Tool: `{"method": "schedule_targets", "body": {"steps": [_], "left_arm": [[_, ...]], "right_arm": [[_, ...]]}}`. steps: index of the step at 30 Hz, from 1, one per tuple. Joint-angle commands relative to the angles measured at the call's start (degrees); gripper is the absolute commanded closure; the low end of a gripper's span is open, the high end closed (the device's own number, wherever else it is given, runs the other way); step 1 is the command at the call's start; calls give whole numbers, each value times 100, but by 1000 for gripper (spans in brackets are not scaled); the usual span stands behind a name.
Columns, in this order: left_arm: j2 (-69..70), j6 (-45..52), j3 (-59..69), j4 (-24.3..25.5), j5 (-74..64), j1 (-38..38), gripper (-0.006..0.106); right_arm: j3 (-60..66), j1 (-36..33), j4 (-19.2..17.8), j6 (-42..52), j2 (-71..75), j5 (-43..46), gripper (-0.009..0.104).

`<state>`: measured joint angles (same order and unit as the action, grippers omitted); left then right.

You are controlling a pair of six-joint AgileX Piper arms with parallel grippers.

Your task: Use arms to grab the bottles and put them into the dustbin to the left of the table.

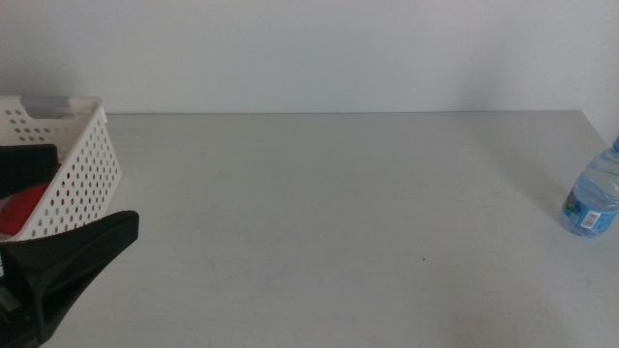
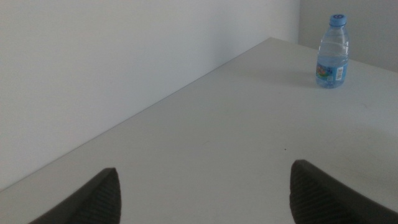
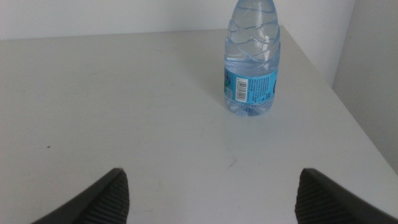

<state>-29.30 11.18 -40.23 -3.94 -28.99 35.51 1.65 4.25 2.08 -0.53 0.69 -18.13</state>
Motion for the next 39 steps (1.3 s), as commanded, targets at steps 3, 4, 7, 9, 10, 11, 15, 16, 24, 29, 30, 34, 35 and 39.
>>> {"method": "schedule_targets", "body": {"steps": [3, 4, 7, 9, 10, 11, 15, 16, 24, 29, 30, 34, 35, 39], "left_arm": [[-56, -81, -157, -19, 461, 6, 8], [-56, -81, -157, -19, 461, 6, 8], [-56, -81, -157, -19, 461, 6, 8], [-56, -81, -157, -19, 461, 6, 8], [-56, -81, -157, -19, 461, 6, 8], [-56, -81, -157, -19, 461, 6, 8], [-56, -81, -157, -19, 461, 6, 8], [-56, -81, -157, -19, 461, 6, 8], [-56, -81, -157, -19, 461, 6, 8], [-56, -81, -157, -19, 461, 6, 8], [-56, -81, -157, -19, 461, 6, 8], [-56, -81, -157, -19, 461, 6, 8], [-56, -81, -157, -19, 461, 6, 8], [-56, -81, -157, -19, 461, 6, 8]], "right_arm": [[-57, 30, -43, 11, -842, 840, 20], [-57, 30, -43, 11, -1165, 976, 20], [-57, 30, -43, 11, -2045, 1417, 20], [-57, 30, -43, 11, -2611, 1740, 20], [-57, 30, -43, 11, -2833, 1928, 20], [-57, 30, -43, 11, -3098, 2134, 20], [-57, 30, -43, 11, -4039, 3101, 20], [-57, 30, -43, 11, -4184, 3330, 20], [-57, 30, -43, -22, -4985, 5023, 20], [-57, 30, -66, 53, -5475, 6214, 20], [-57, 30, -66, 53, -5602, 6433, 20], [-57, 30, -66, 53, -6109, 7180, 20], [-57, 30, -66, 53, -6238, 7360, 20], [-57, 30, -66, -93, -6675, 7935, 20]]}}
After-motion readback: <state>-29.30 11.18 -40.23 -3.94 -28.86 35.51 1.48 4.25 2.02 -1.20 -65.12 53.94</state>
